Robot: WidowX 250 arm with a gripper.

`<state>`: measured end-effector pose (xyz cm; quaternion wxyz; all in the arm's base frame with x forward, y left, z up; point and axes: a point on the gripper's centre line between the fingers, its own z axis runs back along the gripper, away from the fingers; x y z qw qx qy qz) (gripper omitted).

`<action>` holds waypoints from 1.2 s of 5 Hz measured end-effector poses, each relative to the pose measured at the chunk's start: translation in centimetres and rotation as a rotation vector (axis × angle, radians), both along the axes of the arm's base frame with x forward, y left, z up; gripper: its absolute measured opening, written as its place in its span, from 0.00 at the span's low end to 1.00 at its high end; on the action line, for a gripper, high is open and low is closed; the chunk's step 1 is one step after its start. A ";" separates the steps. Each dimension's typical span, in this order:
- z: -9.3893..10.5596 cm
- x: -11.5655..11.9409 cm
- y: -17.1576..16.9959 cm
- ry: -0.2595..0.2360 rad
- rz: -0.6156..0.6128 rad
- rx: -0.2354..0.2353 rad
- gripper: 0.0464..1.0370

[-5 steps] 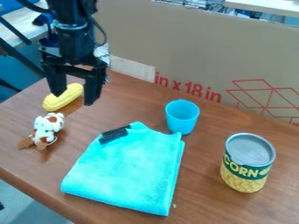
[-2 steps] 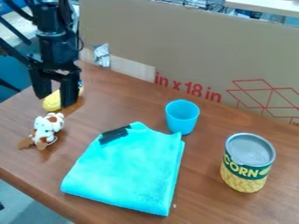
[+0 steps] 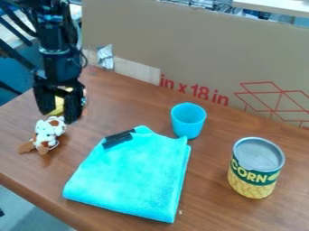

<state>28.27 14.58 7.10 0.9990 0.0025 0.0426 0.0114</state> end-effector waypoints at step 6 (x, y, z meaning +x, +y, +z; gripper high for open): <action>-4.3 -0.5 0.3 0.024 0.198 -0.041 0.66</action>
